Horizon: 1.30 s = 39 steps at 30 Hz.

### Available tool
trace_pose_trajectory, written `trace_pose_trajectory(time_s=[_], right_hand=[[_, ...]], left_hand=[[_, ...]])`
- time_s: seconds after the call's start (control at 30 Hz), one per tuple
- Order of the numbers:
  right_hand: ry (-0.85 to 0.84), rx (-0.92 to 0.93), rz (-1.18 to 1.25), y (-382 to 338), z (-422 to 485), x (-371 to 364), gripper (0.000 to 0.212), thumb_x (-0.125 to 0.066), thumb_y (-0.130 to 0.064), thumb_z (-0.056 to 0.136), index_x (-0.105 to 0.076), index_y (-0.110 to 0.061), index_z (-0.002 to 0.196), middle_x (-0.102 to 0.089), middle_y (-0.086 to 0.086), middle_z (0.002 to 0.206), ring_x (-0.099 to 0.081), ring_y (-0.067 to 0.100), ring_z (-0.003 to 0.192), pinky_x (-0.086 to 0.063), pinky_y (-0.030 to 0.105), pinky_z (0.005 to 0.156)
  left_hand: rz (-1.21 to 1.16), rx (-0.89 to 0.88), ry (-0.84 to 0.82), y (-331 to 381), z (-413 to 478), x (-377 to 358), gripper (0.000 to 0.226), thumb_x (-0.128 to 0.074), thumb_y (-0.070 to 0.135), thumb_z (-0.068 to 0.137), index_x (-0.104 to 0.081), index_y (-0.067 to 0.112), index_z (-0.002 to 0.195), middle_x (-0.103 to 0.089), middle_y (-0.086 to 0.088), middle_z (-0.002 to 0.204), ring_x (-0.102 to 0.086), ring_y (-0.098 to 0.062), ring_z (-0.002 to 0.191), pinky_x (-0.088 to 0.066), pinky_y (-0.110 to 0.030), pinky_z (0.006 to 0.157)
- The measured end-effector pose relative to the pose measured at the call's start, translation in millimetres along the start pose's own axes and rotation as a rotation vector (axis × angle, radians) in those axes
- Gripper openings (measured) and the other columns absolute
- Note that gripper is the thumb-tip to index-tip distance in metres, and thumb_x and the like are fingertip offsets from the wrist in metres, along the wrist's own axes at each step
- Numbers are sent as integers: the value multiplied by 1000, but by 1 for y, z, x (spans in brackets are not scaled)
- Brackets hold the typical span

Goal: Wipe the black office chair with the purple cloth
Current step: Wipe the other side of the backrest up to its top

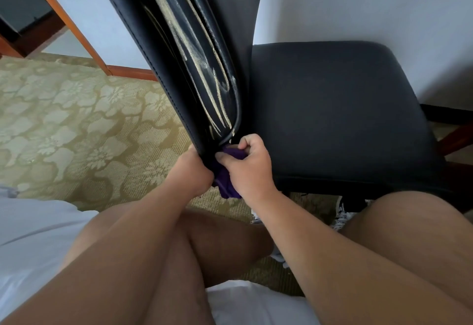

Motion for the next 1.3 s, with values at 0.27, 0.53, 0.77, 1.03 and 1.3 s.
trace_pose_trajectory(time_s=[0.27,0.53,0.77,1.03,1.3], right_hand=[[-35,252,-571,10,5,-12,36,-75,-22,83,-41,-31,77,-51,-3,84,-53,24,77,-48,38,66],[-134,462,-906,18,4,-12,21,-70,-8,80,-55,-16,93,-56,-10,76,-47,21,84,-43,39,77],[-195,385,-840,23,6,22,68,-80,-27,71,-46,-23,130,-30,0,137,-40,23,121,-33,40,110],[-171,470,-923,33,-6,14,35,-73,-22,84,-67,-20,118,-56,-1,105,-55,23,95,-47,37,83],[-64,129,-469,12,-5,-7,15,-63,-28,93,-67,-17,101,-56,-2,99,-61,20,87,-54,41,79]], left_hand=[[-5,-4,5,-1,5,2,30,-58,9,89,-57,9,119,-57,6,82,-52,-5,67,-35,-19,50],[-24,-20,18,-4,3,-1,26,-56,7,89,-59,12,115,-60,6,81,-54,-7,68,-36,-21,50],[-18,16,13,-1,2,2,29,-57,6,88,-60,10,117,-58,5,81,-53,-9,67,-37,-24,51],[-39,5,-12,0,-2,2,29,-60,7,86,-59,10,114,-61,1,86,-58,-17,71,-41,-29,55],[-55,-34,10,-4,-2,-3,26,-57,17,93,-57,9,118,-53,8,75,-54,-17,70,-39,-29,61]])
Point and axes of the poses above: each hand's wrist, its own z-axis towards the middle knuckle, its own x-axis out of the back of the hand, y = z × x, the point moved 1 cm from there along z, towards the middle knuckle
